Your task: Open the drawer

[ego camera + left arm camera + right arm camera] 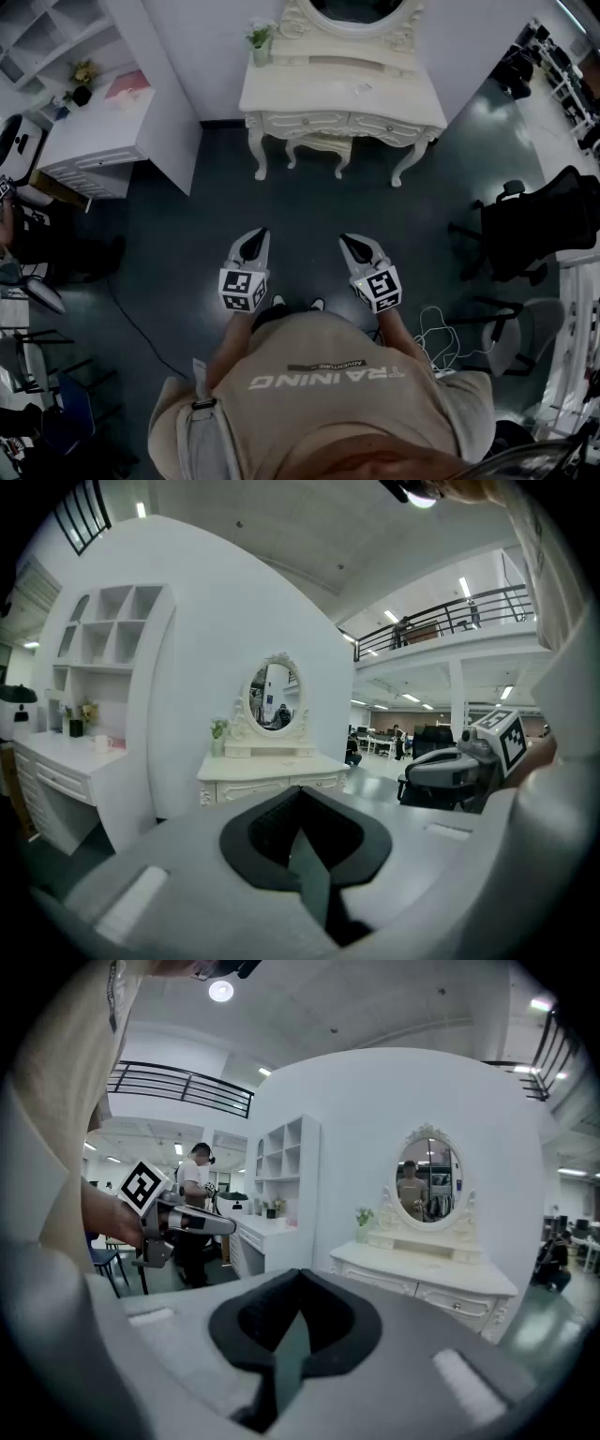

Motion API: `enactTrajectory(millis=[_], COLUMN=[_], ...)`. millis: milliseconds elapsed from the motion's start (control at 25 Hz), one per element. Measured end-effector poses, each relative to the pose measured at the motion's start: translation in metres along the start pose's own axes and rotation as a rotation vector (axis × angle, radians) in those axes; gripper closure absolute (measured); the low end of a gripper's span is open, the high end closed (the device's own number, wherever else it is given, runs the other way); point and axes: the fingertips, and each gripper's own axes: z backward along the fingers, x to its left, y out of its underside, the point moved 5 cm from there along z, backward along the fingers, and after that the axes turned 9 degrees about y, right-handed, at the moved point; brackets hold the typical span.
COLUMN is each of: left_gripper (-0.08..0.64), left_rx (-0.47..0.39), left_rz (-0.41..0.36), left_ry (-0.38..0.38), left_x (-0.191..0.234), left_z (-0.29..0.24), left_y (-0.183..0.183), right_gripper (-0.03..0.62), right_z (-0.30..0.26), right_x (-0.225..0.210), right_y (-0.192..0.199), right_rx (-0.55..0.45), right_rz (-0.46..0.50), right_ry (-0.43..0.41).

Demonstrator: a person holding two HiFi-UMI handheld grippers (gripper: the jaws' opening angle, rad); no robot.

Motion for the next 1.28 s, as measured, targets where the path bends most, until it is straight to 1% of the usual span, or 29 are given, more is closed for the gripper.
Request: enactTrajectory(millis=[120,240,360,520,720,840,920,960,1040,1080,1160,1280], left_gripper=[0.552,0.552,0.552,0.552,0.552,0.552,0.552,0.552,0.552,0.552,0.552,0.552], left_rx=[0.015,0.027,0.041,0.062,0.058,0.047,0.046,0.046,0.048,0.052,0.066,0.085], left_rz=[0.001,0.0,0.008,-0.001,0.035,0.046,0.082,0.097,0.097,0.085,0.053,0.058], left_ry=[0.026,0.056,0.081,0.115,0.172,0.164,0.153,0.157,0.17,0.17,0.145,0.123], left_x=[0.003,0.007,0.02,0.043,0.065,0.09,0.101,0.099,0.096,0.098,0.108,0.111], left_z=[-0.004,-0.005,-0.009,-0.018,-0.039,-0.058,-0.078,-0.088,-0.106,-0.115,-0.136,-0.169], left_y=[0.004,0.003,0.0,0.0,0.004,0.007,0.011,0.012,0.008,0.004,-0.004,-0.017], right_gripper=[0.589,0.589,0.589,0.589,0.589,0.589,0.589,0.589,0.589,0.589,0.589,0.589], right_z=[-0.007,-0.013,-0.023,-0.038,-0.062,-0.084,-0.093,-0.094,-0.102,-0.112,-0.133,-0.155], right_x=[0.005,0.007,0.01,0.017,0.018,0.018,0.011,0.006,-0.007,-0.014,-0.033,-0.073], right_y=[0.002,-0.004,-0.013,-0.021,-0.019,-0.015,-0.005,0.002,0.011,0.011,0.008,0.003], right_rx=[0.003,0.004,0.002,-0.007,0.037,0.063,0.093,0.114,0.144,0.142,0.114,0.07], right_rz=[-0.023,-0.024,-0.029,-0.03,-0.046,-0.08,-0.081,-0.062,-0.029,-0.036,-0.084,-0.131], right_ry=[0.03,0.043,0.063,0.099,0.137,0.156,0.167,0.169,0.158,0.145,0.131,0.122])
